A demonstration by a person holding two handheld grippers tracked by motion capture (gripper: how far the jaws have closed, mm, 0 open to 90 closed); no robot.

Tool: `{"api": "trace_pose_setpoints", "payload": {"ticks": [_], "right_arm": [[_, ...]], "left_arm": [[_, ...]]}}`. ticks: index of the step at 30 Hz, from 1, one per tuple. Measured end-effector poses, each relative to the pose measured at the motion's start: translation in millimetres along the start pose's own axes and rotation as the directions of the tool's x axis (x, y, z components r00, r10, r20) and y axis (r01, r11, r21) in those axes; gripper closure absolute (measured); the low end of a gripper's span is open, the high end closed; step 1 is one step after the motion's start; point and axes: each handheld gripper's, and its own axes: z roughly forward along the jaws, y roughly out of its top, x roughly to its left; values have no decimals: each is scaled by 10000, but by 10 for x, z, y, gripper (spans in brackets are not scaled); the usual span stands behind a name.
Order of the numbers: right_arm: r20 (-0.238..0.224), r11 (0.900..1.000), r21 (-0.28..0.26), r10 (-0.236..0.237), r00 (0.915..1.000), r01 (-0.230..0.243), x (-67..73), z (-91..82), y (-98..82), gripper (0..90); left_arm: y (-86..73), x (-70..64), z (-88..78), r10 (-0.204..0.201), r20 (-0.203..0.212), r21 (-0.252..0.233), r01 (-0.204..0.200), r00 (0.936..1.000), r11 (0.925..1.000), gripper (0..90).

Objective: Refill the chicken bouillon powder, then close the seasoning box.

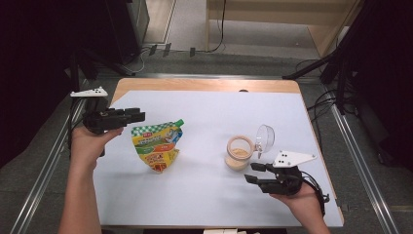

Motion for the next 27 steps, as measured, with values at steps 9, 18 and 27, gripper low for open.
{"api": "trace_pose_setpoints", "payload": {"ticks": [9, 18, 27], "right_arm": [[209, 9994, -84, 338, 9992, -336, -144, -169, -33, 589], [462, 9980, -103, 621, 9970, -617, -280, -305, -88, 661], [1043, 9938, -160, 1108, 9884, -1097, -427, -358, -130, 770]], "left_arm": [[-99, 109, 54, -110, -135, 73, 111, 9998, 9999, 556], [-174, 179, 139, -105, -191, 238, 110, 9998, 9997, 540], [-267, 284, 211, -273, -265, 396, 283, 9993, 9988, 506]]}}
